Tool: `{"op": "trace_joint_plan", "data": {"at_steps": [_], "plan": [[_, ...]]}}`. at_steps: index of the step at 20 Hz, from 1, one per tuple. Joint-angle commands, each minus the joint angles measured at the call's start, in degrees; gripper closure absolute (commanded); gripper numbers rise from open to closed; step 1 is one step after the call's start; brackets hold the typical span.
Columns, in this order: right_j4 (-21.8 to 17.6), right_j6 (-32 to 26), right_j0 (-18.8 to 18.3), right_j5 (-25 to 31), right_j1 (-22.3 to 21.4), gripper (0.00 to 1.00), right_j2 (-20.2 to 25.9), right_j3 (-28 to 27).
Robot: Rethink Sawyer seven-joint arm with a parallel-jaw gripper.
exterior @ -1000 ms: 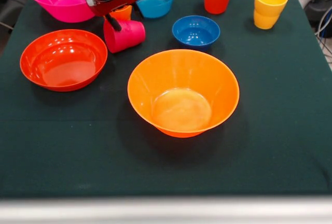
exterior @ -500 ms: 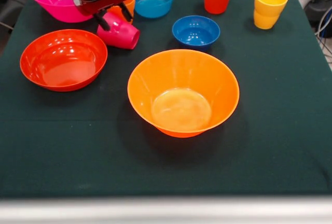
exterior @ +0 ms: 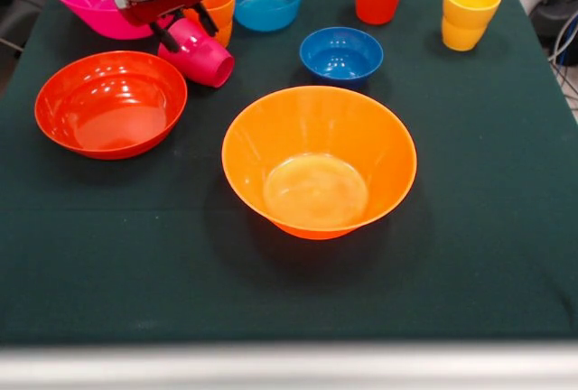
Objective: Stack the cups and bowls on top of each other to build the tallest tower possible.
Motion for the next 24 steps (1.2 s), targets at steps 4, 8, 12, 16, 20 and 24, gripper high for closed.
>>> {"op": "trace_joint_plan", "data": {"at_steps": [4,8,12,16,20,24], "plan": [[-3.84,-19.6,2.38,5.56,-1.75,0.0,0.18,-1.04],[-2.85,-18.58,2.98,6.89,-3.68,0.0,0.59,-0.48],[-1.67,-17.63,3.64,8.87,-5.73,0.0,1.01,-0.31],[-0.13,-17.27,4.32,11.79,-8.24,0.0,1.88,-0.55],[0.48,-15.62,3.96,11.54,-9.3,0.0,1.9,0.76],[-0.95,-13.72,3.22,7.33,-7.46,0.0,0.66,3.19]]}}
